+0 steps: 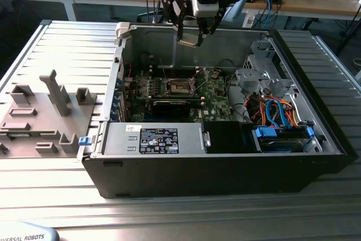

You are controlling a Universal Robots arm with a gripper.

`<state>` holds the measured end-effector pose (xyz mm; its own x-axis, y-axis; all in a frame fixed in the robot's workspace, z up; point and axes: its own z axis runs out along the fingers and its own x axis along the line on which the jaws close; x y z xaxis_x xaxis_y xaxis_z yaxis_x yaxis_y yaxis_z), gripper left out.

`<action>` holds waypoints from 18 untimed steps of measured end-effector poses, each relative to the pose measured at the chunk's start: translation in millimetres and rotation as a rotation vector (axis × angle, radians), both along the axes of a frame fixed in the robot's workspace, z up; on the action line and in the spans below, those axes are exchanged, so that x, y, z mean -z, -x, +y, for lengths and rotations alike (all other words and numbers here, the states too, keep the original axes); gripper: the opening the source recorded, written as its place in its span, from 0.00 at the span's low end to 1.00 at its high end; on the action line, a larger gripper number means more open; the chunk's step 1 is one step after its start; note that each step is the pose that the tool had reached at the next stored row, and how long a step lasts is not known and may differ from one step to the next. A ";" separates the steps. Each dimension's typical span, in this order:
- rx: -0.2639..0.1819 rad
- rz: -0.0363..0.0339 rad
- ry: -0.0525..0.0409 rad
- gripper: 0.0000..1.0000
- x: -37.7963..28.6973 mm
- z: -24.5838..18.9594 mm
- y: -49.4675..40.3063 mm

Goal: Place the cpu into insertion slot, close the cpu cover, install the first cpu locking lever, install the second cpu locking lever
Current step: 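Place the cpu into insertion slot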

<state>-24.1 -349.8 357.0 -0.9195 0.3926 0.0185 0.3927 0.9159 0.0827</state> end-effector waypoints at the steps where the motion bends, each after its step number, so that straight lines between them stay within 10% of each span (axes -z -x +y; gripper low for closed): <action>1: 0.001 0.0000 -0.0001 0.54 0.0 0.0 0.0; 18: 0.023 0.0000 0.0000 0.54 0.0 0.0 0.0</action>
